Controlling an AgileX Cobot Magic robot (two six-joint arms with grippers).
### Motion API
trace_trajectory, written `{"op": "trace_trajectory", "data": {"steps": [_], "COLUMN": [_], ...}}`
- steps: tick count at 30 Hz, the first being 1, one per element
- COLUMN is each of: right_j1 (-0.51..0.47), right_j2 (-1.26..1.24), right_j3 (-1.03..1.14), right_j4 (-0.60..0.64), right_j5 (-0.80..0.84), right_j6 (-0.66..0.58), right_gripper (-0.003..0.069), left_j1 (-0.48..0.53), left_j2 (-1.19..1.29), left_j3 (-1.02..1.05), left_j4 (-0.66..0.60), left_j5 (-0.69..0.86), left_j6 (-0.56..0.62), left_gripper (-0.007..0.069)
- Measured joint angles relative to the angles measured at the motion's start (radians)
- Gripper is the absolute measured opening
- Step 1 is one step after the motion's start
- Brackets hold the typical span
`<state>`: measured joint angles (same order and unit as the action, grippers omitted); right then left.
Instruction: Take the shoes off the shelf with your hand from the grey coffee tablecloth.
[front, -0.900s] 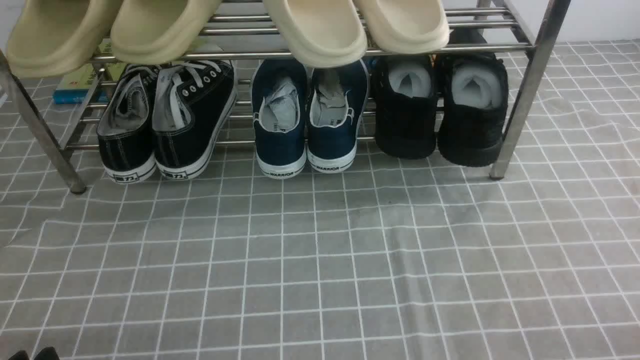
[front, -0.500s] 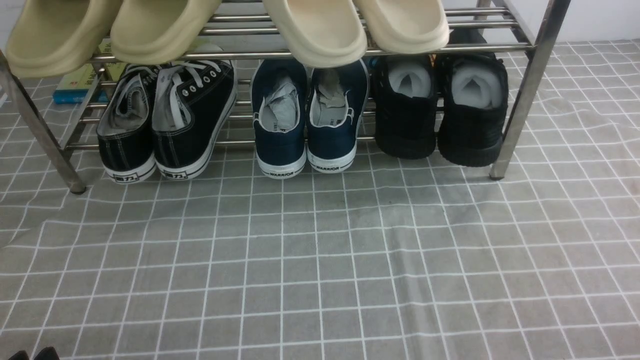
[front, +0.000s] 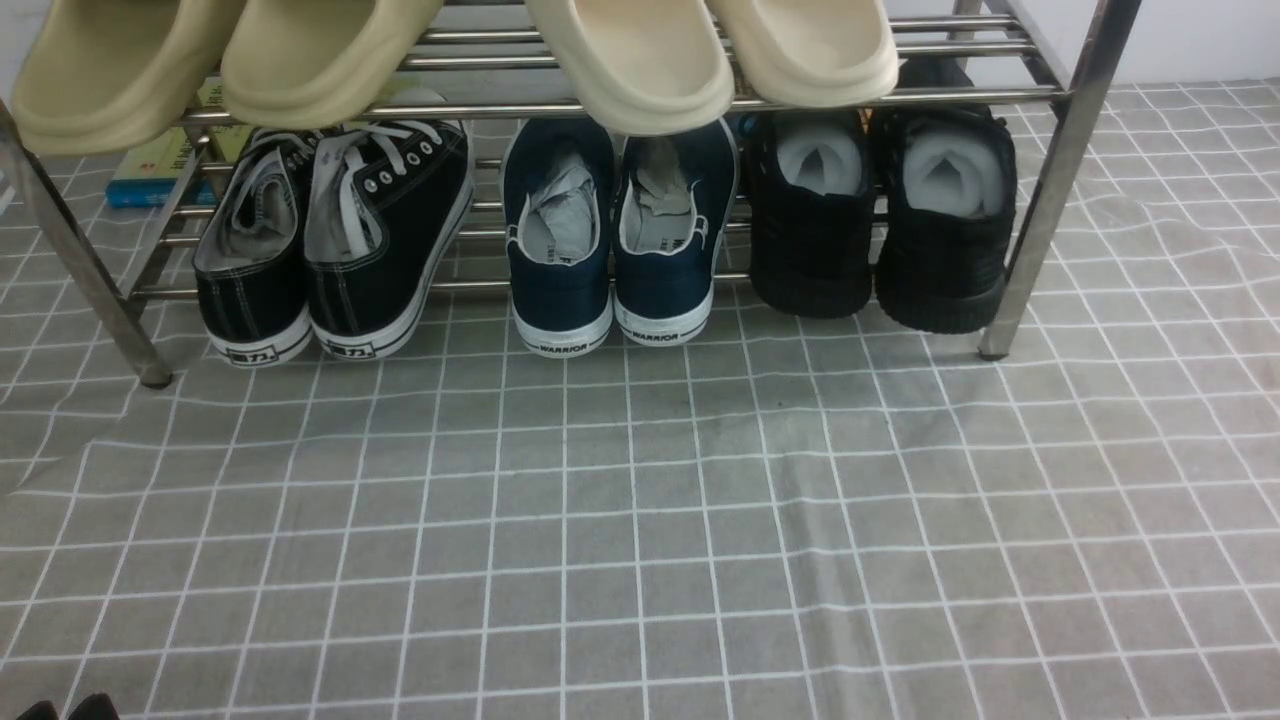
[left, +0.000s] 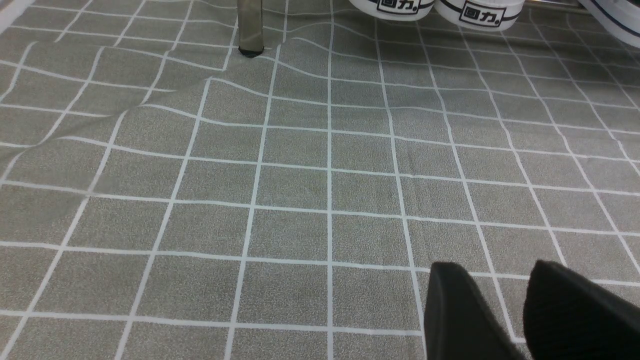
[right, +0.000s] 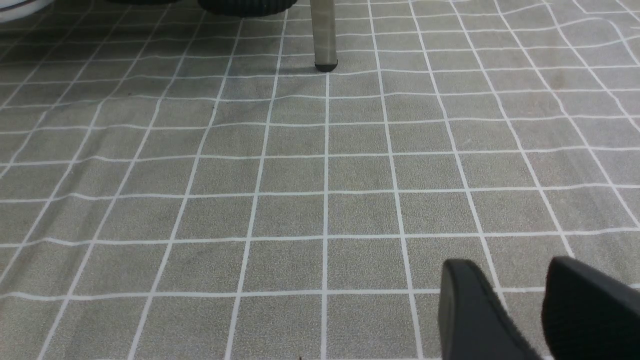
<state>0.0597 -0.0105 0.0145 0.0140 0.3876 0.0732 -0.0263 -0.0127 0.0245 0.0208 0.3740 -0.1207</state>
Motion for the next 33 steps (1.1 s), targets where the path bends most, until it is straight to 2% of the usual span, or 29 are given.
{"op": "trace_trajectory", "data": {"steps": [13, 15, 17, 18, 19, 22, 28, 31, 33], "right_j1": [0.0, 0.0, 0.0, 0.0, 0.0, 0.0, 0.0, 0.0, 0.0], "right_j2": [0.0, 0.0, 0.0, 0.0, 0.0, 0.0, 0.0, 0.0, 0.011], "right_j3": [0.0, 0.002, 0.008, 0.008, 0.009, 0.009, 0.009, -0.007, -0.104], "right_j4": [-0.014, 0.045, 0.165, 0.179, 0.281, 0.43, 0.516, 0.523, 0.484], "right_j5": [-0.005, -0.029, -0.052, -0.054, -0.063, -0.073, -0.087, -0.089, -0.07], "right_j6": [0.001, 0.064, 0.18, 0.191, 0.277, 0.384, 0.412, 0.395, 0.292], "right_gripper": [0.0239, 0.0239, 0.0239, 0.0239, 0.0239, 0.0239, 0.0237, 0.0211, 0.0125], "left_j1": [0.0, 0.0, 0.0, 0.0, 0.0, 0.0, 0.0, 0.0, 0.0], "left_j2": [0.0, 0.0, 0.0, 0.0, 0.0, 0.0, 0.0, 0.0, 0.0], "left_j3": [0.0, 0.0, 0.0, 0.0, 0.0, 0.0, 0.0, 0.0, 0.0], "left_j4": [0.0, 0.0, 0.0, 0.0, 0.0, 0.0, 0.0, 0.0, 0.0], "left_j5": [0.0, 0.0, 0.0, 0.0, 0.0, 0.0, 0.0, 0.0, 0.0], "left_j6": [0.0, 0.0, 0.0, 0.0, 0.0, 0.0, 0.0, 0.0, 0.0], "left_gripper": [0.024, 0.024, 0.024, 0.024, 0.024, 0.024, 0.024, 0.024, 0.024]}}
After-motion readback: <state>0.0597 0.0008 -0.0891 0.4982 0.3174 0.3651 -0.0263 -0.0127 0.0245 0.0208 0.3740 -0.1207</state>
